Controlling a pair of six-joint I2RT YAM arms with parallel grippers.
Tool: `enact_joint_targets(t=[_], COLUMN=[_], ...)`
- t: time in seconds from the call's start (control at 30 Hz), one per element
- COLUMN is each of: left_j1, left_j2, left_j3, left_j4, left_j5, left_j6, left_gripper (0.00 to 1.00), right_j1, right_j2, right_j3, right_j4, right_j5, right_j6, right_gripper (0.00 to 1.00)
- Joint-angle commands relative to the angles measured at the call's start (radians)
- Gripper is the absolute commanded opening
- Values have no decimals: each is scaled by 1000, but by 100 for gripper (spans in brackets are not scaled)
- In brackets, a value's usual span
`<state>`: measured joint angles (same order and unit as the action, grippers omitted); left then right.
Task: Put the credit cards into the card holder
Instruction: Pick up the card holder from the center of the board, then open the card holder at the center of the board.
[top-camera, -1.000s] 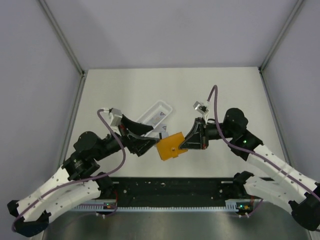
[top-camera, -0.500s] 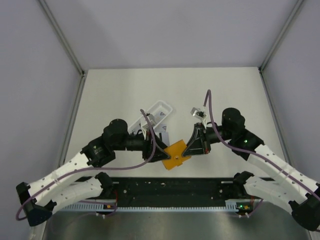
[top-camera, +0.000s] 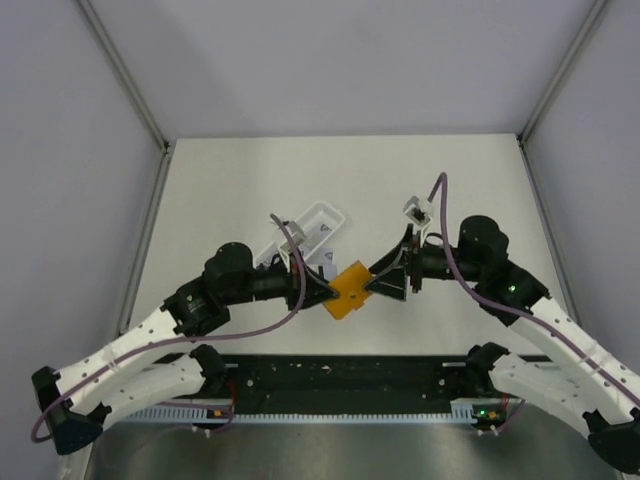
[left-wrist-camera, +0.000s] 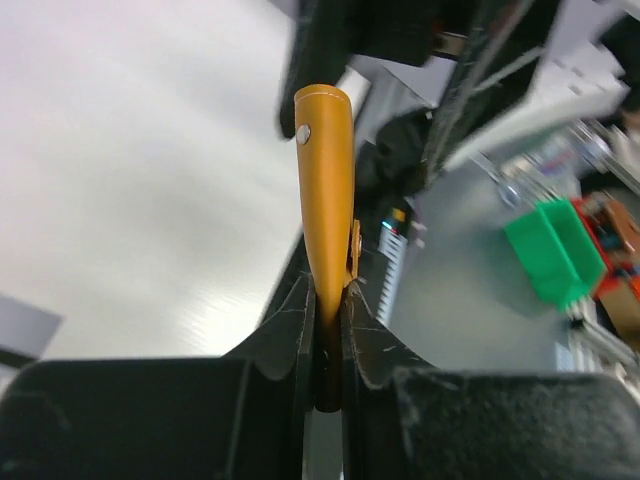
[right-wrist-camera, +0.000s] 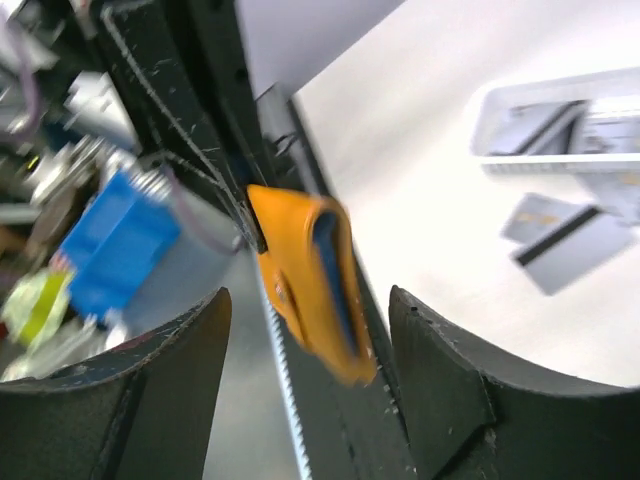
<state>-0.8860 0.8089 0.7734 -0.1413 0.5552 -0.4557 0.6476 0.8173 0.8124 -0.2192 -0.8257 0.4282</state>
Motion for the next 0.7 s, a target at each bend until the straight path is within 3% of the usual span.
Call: enact_joint_targets(t=[0.0, 0.1, 0.2, 0.3, 0.67], left_j1=[-14, -126, -269, -390, -456], left_j2=[-94, -103, -22, 96, 225], left_j3=[-57, -88, -73, -39, 27], left_j4=[63, 97, 132, 177, 227], left_j5=[-497, -826, -1116, -1288, -1385], left_j6=[-76, -45, 27, 80, 95], left_gripper=[0, 0, 0, 0, 0], right_j1=[3, 3, 9, 46, 64], right_j2=[-56, -86, -90, -41, 20], right_j3=[4, -93, -165, -142, -145], right_j4=[10, 107, 239, 222, 198], right_j5=[452, 594, 611, 652, 629], right_j6=[82, 208, 334, 372, 497], right_gripper=[65, 65, 67, 70, 66])
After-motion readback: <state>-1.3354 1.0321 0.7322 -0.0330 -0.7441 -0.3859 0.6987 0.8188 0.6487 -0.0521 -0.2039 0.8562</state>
